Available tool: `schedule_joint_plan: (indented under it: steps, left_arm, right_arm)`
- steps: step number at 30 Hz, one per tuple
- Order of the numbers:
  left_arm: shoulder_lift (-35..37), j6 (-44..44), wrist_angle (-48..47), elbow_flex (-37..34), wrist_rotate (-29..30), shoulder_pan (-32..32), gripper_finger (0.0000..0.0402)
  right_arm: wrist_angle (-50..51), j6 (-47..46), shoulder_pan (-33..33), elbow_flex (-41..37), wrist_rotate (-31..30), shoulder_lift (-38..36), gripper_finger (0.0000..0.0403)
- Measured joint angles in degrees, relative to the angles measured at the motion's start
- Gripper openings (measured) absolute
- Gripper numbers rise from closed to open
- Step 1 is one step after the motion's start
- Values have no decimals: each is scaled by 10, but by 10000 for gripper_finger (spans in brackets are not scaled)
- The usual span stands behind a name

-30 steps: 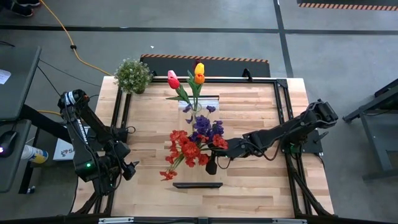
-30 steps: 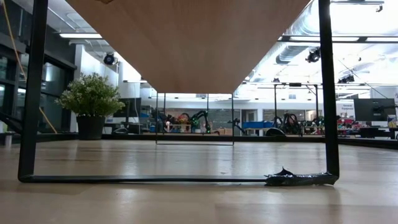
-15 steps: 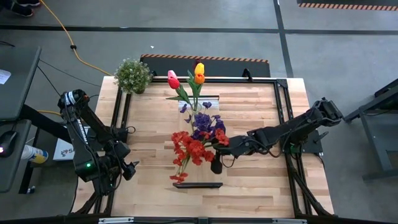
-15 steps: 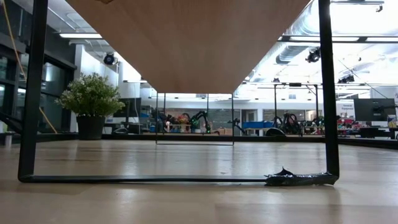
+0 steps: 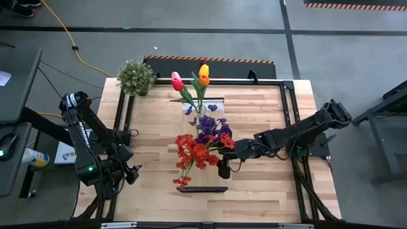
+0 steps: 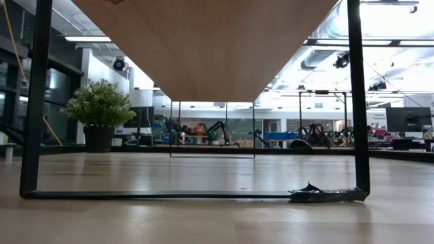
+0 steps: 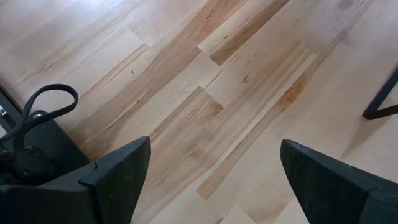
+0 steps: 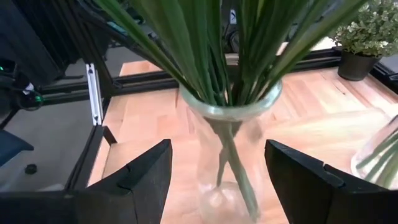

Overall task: Pick and place flowers into a vace then onto a shelf
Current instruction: Return to Home Position

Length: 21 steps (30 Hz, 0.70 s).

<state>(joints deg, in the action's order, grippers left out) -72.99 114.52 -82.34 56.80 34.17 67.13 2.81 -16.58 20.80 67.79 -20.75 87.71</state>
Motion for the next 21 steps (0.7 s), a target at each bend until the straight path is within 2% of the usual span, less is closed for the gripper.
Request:
schedule_joint_plan:
  steps: [15, 21]
  left_arm:
    - [0, 0, 0, 0, 0, 0, 390]
    - [0, 0, 0, 0, 0, 0, 392]
  right_arm:
    - [20, -3, 16, 0, -3, -16, 246]
    - [49, -5, 22, 0, -13, -44, 246]
